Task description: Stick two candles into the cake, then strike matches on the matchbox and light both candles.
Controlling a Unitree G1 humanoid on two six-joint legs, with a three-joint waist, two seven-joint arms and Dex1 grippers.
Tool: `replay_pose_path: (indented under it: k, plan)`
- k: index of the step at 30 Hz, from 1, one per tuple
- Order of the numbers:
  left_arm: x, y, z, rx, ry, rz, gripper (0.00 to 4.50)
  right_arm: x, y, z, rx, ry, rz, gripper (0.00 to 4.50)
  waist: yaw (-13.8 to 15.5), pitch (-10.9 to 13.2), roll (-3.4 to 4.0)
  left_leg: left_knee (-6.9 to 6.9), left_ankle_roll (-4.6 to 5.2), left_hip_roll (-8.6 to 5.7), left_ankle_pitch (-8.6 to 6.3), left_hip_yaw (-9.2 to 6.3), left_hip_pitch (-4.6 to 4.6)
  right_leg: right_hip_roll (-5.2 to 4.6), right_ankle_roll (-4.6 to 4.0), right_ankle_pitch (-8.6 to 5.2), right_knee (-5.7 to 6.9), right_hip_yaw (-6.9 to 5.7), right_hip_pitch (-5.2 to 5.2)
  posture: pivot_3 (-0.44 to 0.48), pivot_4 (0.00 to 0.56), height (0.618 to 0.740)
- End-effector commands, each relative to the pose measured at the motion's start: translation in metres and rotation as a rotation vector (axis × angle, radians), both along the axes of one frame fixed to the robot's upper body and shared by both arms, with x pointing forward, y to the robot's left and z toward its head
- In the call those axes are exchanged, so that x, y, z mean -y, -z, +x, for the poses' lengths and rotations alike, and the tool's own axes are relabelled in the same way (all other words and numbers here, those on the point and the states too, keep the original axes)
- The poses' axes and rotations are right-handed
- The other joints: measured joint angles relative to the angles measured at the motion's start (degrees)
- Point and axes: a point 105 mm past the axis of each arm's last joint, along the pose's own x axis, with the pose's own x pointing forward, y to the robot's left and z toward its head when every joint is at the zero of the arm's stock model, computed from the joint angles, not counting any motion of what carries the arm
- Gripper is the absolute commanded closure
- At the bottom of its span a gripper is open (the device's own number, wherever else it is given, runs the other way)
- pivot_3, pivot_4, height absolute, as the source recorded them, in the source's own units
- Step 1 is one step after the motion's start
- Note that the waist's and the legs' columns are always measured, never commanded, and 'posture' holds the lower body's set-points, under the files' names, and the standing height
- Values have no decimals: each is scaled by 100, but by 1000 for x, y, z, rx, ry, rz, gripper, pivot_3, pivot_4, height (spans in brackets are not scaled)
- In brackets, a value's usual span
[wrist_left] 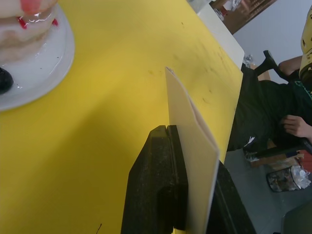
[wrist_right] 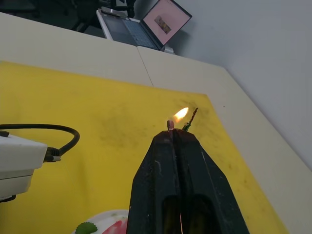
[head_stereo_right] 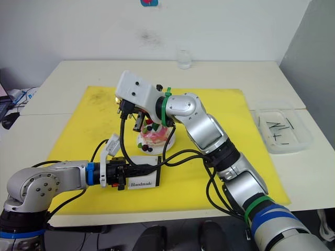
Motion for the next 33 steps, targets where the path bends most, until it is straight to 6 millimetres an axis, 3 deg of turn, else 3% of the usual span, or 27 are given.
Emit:
replay_pose_path:
  k: [1,33]
  plan:
    - [3,-8,0,43,16,-15,4500,0,-19,-3,22,-9,57,4464,0,0,0,0,0,0,0,0,0,0,0,0,0,0,0,0,150,740]
    - [3,-7,-1,44,23,-18,4500,0,-22,-1,-85,1,121,4464,0,0,0,0,0,0,0,0,0,0,0,0,0,0,0,0,150,740]
